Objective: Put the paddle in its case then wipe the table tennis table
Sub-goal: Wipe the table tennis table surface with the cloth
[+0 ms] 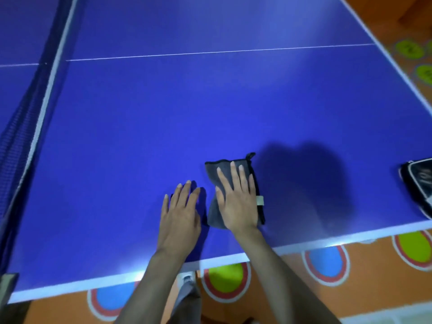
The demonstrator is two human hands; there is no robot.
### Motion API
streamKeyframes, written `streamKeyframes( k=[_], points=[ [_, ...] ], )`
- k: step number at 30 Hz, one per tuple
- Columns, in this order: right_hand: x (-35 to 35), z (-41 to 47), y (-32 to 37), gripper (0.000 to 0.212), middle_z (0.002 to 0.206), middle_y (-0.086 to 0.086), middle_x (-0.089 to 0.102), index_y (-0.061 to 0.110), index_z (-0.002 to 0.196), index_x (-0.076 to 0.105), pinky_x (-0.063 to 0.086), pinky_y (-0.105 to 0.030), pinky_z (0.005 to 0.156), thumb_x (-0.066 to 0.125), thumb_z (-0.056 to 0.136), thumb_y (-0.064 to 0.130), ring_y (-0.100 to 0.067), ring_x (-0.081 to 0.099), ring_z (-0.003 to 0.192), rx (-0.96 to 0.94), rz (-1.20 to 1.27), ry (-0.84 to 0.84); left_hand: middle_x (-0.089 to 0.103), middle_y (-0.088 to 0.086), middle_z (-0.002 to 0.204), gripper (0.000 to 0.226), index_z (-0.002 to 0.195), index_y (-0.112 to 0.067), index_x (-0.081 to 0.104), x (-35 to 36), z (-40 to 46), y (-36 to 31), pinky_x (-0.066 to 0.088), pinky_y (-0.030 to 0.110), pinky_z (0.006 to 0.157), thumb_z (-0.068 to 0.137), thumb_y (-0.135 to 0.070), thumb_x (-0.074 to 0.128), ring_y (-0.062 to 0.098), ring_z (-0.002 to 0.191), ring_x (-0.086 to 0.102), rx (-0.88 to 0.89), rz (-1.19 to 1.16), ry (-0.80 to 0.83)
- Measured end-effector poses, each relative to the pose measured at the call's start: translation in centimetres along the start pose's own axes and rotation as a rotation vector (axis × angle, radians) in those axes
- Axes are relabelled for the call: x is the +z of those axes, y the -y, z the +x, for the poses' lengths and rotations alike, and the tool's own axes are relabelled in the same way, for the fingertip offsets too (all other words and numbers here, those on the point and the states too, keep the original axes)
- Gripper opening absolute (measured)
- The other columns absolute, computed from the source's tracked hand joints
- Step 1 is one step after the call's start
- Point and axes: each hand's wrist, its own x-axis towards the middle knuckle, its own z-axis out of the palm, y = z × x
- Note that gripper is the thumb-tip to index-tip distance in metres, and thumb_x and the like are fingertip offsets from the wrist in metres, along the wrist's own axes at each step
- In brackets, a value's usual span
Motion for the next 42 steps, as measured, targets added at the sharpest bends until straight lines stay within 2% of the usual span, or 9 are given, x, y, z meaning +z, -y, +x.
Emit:
streamKeyframes(
  k=[6, 10, 14, 18, 23, 30, 36, 39, 42],
  points=[
    [-1.8, -10.3, -4.4, 0.058, 0.173, -0.008, 0.018, 0.031, 0.165, 0.027, 0.024, -0.053, 0.126, 0.033, 0.109, 0.046, -0.028, 0.016, 0.16, 0.004, -0.016, 0.033, 0.033, 0.007, 0.165, 0.066, 0.152, -0.016, 0.047, -0.1, -3.1, -5.1, 0.029, 0.056, 0.122, 0.088, -0.002, 0.06, 0.03, 0.154, 0.03, -0.019, -0.035, 0.036],
    [-2.9, -10.9, -5.9, 0.064, 0.173, -0.007, 0.018, 0.035, 0.165, 0.025, 0.021, -0.053, 0.127, 0.039, 0.105, 0.052, -0.028, 0.014, 0.161, 0.013, -0.007, 0.049, 0.03, 0.005, 0.167, 0.063, 0.152, -0.017, 0.046, -0.3, -3.5, -7.3, 0.026, 0.054, 0.124, 0.092, -0.006, 0.057, 0.027, 0.156, 0.025, -0.012, -0.014, 0.026],
    [-2.8, -6.5, -6.1, 0.068, 0.174, -0.009, 0.016, 0.037, 0.165, 0.022, 0.014, -0.055, 0.128, 0.039, 0.102, 0.056, -0.03, 0.01, 0.161, 0.068, 0.008, 0.041, 0.034, 0.005, 0.165, 0.062, 0.149, -0.016, 0.049, 0.3, -2.3, -7.7, 0.028, 0.054, 0.124, 0.089, -0.004, 0.059, 0.026, 0.155, 0.028, -0.007, -0.027, -0.005],
    [-2.0, 0.5, -7.4, 0.066, 0.174, -0.009, 0.017, 0.037, 0.165, 0.024, 0.013, -0.056, 0.128, 0.033, 0.103, 0.058, -0.031, 0.012, 0.161, 0.101, -0.021, 0.019, 0.038, 0.006, 0.163, 0.058, 0.145, -0.013, 0.053, 1.1, -0.4, -7.4, 0.032, 0.056, 0.121, 0.088, 0.0, 0.057, 0.027, 0.153, 0.031, -0.002, -0.045, -0.054],
    [-0.8, 9.2, -9.0, 0.062, 0.173, -0.008, 0.019, 0.039, 0.163, 0.027, 0.009, -0.053, 0.13, 0.037, 0.104, 0.057, -0.03, 0.014, 0.16, 0.112, 0.025, -0.006, 0.032, 0.005, 0.166, 0.065, 0.143, -0.015, 0.054, 1.7, 2.4, -7.4, 0.03, 0.058, 0.122, 0.081, 0.005, 0.062, 0.028, 0.155, 0.025, -0.012, -0.087, -0.093],
    [0.4, 16.1, -11.4, 0.058, 0.168, -0.011, 0.034, 0.031, 0.157, 0.044, 0.019, -0.055, 0.127, 0.04, 0.101, 0.043, -0.033, 0.027, 0.157, 0.016, 0.078, -0.113, 0.03, 0.003, 0.167, 0.066, 0.143, -0.018, 0.052, 2.3, 4.8, -8.5, 0.028, 0.055, 0.123, 0.081, 0.004, 0.061, 0.026, 0.156, 0.023, 0.006, -0.098, -0.097],
    [-1.2, 10.7, -13.3, 0.061, 0.169, -0.008, 0.031, 0.032, 0.158, 0.044, 0.014, -0.053, 0.129, 0.034, 0.099, 0.045, -0.031, 0.023, 0.158, 0.104, 0.113, -0.056, 0.031, 0.002, 0.166, 0.061, 0.143, -0.018, 0.052, 3.2, 2.6, -11.0, 0.023, 0.052, 0.126, 0.085, 0.002, 0.055, 0.024, 0.157, 0.021, -0.02, -0.129, -0.113],
    [-2.5, 4.9, -15.5, 0.064, 0.172, -0.009, 0.023, 0.034, 0.163, 0.033, 0.013, -0.055, 0.129, 0.032, 0.1, 0.05, -0.032, 0.017, 0.16, 0.088, 0.015, 0.018, 0.03, 0.001, 0.167, 0.055, 0.144, -0.017, 0.052, 4.1, 0.4, -12.5, 0.022, 0.053, 0.126, 0.092, -0.001, 0.053, 0.022, 0.157, 0.02, -0.03, -0.121, -0.111],
    [-3.6, -0.9, -17.0, 0.068, 0.173, -0.009, 0.019, 0.035, 0.164, 0.028, 0.014, -0.055, 0.128, 0.035, 0.099, 0.053, -0.032, 0.014, 0.16, 0.089, -0.021, 0.067, 0.029, 0.0, 0.167, 0.047, 0.144, -0.016, 0.052, 4.6, -1.5, -14.7, 0.02, 0.051, 0.127, 0.099, -0.01, 0.04, 0.02, 0.158, 0.018, -0.072, -0.131, -0.138]
  ],
)
